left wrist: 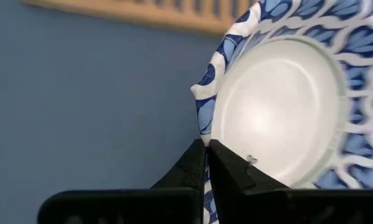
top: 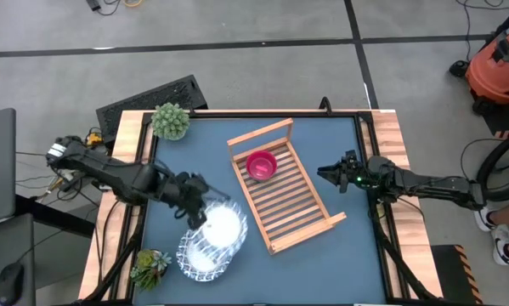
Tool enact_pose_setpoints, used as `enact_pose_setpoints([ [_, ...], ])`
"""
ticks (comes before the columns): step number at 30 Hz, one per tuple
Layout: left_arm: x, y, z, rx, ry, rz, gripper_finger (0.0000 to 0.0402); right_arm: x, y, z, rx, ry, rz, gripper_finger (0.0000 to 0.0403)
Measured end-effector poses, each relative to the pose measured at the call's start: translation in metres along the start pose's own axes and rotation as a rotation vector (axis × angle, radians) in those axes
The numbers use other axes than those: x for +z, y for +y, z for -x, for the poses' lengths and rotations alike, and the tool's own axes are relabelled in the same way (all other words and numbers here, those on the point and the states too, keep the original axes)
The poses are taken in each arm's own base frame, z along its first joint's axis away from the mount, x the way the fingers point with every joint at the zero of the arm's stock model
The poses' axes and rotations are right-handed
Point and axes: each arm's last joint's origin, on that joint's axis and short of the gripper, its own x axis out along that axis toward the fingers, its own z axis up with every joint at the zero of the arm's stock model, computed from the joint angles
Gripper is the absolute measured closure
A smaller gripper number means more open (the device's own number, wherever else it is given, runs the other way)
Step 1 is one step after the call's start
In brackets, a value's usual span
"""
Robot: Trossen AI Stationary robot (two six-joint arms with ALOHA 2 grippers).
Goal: Place and stack bowls onto a shelf
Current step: Put the white blue bowl on the wooden shelf
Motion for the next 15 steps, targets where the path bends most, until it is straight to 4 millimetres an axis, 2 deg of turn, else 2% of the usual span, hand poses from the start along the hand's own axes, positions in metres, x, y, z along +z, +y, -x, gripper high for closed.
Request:
enact_pose_setpoints([
  [7,0.04,0.026,0.006,-0.02,-0.201,0.191,0.0401,0.0,0.0,0.0,0.001,0.0,-0.026,0.0232],
  [11,0.063,0.031,-0.005,-0.049,-0.315,0.259,0.0401,0.0,0.0,0.0,0.0,0.0,-0.028,0.0232],
  [15,0.081,0.03,-0.026,-0.078,-0.364,0.292,0.0401,0.0,0.0,0.0,0.0,0.0,-0.029,0.0232],
])
